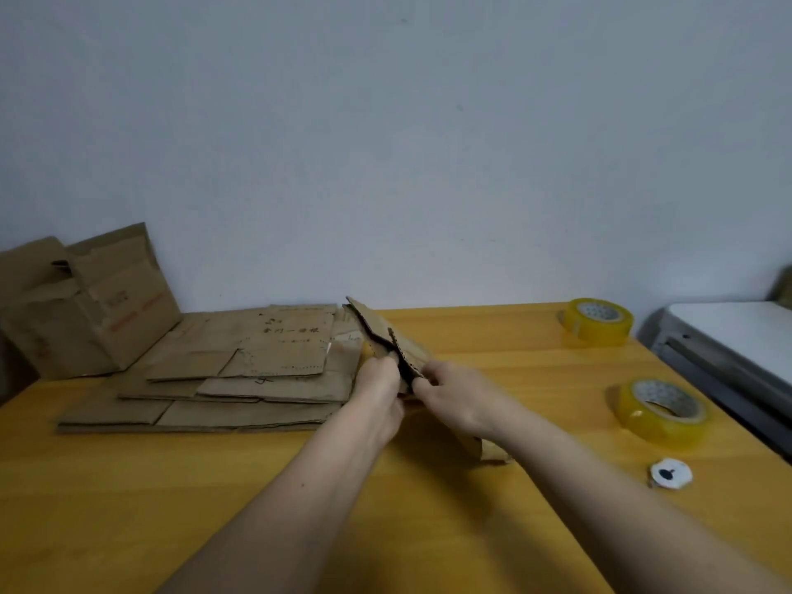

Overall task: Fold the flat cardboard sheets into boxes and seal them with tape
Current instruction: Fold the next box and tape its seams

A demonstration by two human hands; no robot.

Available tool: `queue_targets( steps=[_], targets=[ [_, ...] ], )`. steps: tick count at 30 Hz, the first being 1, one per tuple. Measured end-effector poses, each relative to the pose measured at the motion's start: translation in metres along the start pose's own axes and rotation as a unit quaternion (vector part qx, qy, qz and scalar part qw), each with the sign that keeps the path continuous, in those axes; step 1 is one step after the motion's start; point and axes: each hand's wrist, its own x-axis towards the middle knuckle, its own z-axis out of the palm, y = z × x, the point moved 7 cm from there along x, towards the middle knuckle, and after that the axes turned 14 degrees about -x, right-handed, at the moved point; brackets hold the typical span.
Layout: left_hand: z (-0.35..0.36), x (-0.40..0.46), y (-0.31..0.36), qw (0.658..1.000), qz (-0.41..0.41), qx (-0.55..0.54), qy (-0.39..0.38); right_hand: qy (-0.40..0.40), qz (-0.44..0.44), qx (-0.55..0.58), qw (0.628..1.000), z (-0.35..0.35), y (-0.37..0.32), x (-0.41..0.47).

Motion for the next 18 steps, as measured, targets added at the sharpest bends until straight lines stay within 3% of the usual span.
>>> queue_targets(
  steps=[3, 7, 10, 12, 16, 18],
  targets=[
    [0.002, -0.001, 0.003, 0.995, 0.039, 0.089, -0.029, 0.038, 0.027, 0.008, 0.999, -0.010, 0.006, 0.004],
    [0.005, -0.007, 0.042, 0.952, 0.102, 0.282, -0.063, 0.092, 0.054, 0.145, 0.984, -0.047, 0.029, 0.005],
    [0.003, -0.011, 0.070, 0.934, 0.128, 0.324, -0.075, 0.148, 0.065, 0.153, 0.975, -0.072, 0.045, 0.001],
    [0.004, -0.015, 0.077, 0.936, 0.126, 0.320, -0.077, 0.120, 0.048, 0.134, 0.983, -0.070, 0.042, -0.001],
    [0.005, -0.018, 0.081, 0.906, 0.169, 0.384, -0.057, -0.044, 0.041, 0.082, 0.995, -0.037, 0.032, -0.011],
    [0.004, -0.019, 0.083, 0.904, 0.165, 0.388, -0.072, -0.019, 0.053, 0.139, 0.989, -0.045, 0.038, -0.014]
  ],
)
